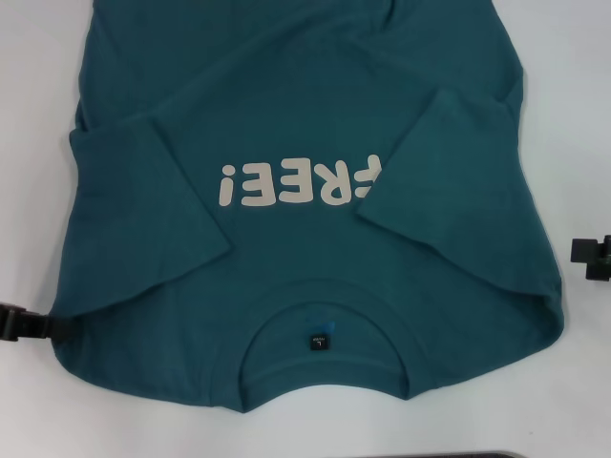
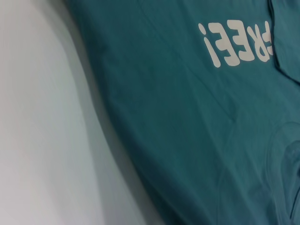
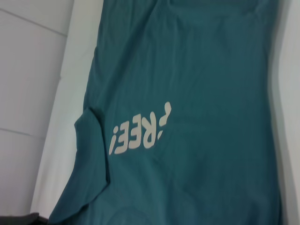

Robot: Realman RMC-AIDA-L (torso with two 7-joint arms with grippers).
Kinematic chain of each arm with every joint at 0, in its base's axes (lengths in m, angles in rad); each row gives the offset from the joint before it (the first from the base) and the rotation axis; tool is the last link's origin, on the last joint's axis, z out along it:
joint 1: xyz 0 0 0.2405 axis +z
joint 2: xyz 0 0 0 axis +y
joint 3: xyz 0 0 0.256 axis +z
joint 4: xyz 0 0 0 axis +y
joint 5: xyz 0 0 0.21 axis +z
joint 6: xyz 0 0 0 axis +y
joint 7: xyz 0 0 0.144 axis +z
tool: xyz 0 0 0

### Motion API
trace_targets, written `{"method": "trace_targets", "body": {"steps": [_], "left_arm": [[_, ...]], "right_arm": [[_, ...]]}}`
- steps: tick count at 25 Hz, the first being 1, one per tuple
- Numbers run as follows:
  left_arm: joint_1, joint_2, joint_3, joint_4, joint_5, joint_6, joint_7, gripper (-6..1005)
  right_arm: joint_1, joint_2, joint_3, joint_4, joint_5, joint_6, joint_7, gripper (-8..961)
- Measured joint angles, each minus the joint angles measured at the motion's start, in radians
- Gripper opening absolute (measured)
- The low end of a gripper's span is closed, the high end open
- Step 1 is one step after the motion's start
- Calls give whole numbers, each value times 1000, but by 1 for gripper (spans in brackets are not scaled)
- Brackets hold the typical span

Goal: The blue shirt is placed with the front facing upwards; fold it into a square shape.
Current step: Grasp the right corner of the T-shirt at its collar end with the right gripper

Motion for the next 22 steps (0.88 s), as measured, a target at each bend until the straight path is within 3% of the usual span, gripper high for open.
{"method": "trace_targets", "body": {"steps": [16, 22], "left_arm": [[-3, 3, 0, 0, 0, 10, 5, 16], [-3, 3, 0, 0, 0, 8, 9, 15]], "right_arm": [[15, 10, -8, -22, -83, -4, 16, 930], [33, 16, -8, -50, -113, -16, 9, 880]]}}
